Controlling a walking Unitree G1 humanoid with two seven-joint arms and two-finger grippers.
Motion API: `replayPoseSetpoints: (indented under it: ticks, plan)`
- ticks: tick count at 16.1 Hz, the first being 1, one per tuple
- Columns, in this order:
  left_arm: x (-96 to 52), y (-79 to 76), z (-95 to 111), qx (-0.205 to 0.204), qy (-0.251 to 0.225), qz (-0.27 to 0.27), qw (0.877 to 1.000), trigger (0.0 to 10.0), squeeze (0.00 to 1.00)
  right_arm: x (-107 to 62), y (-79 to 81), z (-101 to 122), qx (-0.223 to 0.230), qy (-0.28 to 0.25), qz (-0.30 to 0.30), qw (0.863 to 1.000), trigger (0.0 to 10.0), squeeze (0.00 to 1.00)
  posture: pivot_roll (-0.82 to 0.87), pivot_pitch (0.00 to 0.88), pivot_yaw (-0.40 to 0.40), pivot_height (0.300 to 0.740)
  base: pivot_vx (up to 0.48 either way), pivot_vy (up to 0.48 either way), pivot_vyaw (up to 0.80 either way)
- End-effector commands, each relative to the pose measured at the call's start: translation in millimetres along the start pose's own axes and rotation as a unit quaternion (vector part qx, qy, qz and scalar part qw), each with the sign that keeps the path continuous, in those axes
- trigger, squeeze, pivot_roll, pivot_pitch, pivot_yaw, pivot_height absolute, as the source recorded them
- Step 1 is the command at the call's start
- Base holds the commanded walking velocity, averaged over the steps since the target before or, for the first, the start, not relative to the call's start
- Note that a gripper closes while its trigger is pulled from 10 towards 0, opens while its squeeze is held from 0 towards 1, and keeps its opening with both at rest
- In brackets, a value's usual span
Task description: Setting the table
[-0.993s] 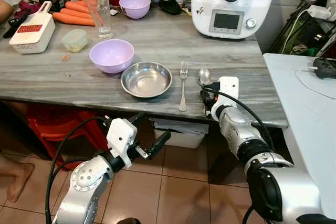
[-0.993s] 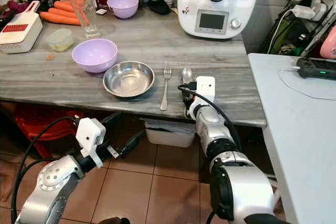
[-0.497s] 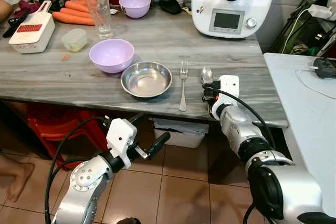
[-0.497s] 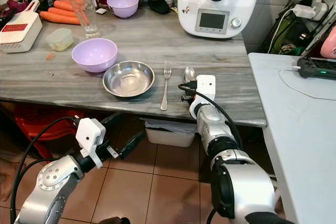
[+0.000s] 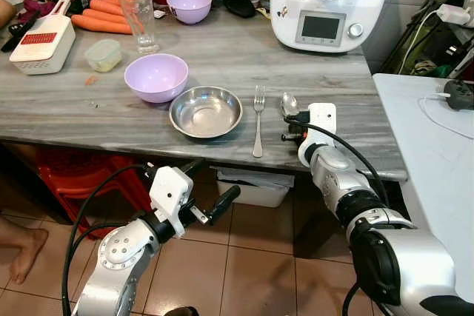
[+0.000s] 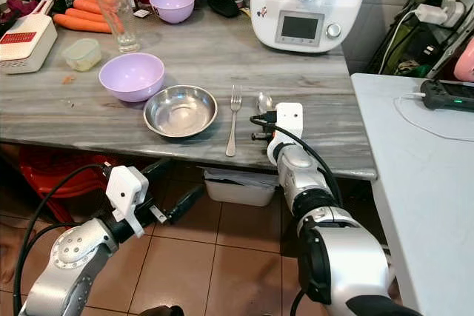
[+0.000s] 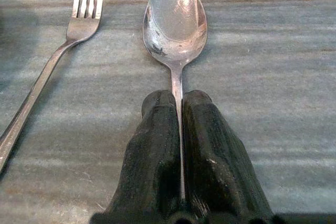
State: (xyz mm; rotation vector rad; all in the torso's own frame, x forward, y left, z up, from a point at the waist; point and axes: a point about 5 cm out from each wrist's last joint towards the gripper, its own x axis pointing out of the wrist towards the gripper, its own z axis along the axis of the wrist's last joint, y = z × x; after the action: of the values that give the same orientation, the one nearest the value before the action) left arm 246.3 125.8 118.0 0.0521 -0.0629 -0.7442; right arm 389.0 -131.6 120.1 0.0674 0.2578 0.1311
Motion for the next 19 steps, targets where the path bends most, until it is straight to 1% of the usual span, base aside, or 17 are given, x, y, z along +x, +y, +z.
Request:
replayPoseSetpoints:
  ticks: [1,7,13,14,15,16,18,19]
  plan:
    - [-2.4,0.3,1.8,0.009,0.004,0.001,1.0,10.0,0.0,0.9,4.6,-0.4,0.005,0.007,0.01,1.0,0.0,0.0,0.11,0.134,-0.02,0.74,0.0,0.0,0.0]
    - [-5.9,2.8,3.8,0.015,0.008,0.006,1.0,10.0,0.0,3.2,14.6,6.1,0.018,-0.003,0.02,1.0,0.0,0.0,0.14,0.133,-0.02,0.74,0.0,0.0,0.0]
    - [-7.4,4.1,5.2,0.018,0.009,0.007,1.0,10.0,0.0,3.6,15.1,7.7,0.029,-0.006,0.009,1.0,0.0,0.0,0.15,0.134,-0.02,0.74,0.0,0.0,0.0]
    - [-7.3,4.0,5.1,0.018,0.01,0.007,1.0,10.0,0.0,3.6,14.8,7.5,0.03,-0.006,0.007,1.0,1.6,0.0,0.15,0.134,-0.02,0.74,0.0,0.0,0.0]
    - [-7.0,3.6,5.4,0.017,0.009,0.007,1.0,10.0,0.0,3.5,13.9,7.0,0.031,-0.006,0.003,0.999,0.9,0.0,0.15,0.136,-0.02,0.74,0.0,0.0,0.0]
    - [-6.9,3.4,5.5,0.017,0.009,0.007,1.0,10.0,0.0,3.3,13.3,6.3,0.032,-0.006,0.001,0.999,1.3,0.0,0.15,0.136,-0.02,0.74,0.0,0.0,0.0]
    - [-6.3,3.5,5.4,0.017,0.009,0.007,1.0,10.0,0.0,3.2,12.6,6.1,0.033,-0.006,-0.001,0.999,1.4,0.0,0.15,0.136,-0.021,0.74,0.0,0.0,0.0]
    - [-6.2,3.5,5.5,0.017,0.009,0.007,1.0,10.0,0.0,3.2,12.3,6.3,0.038,-0.007,-0.002,0.999,2.4,0.0,0.15,0.136,-0.021,0.74,0.0,0.0,0.0]
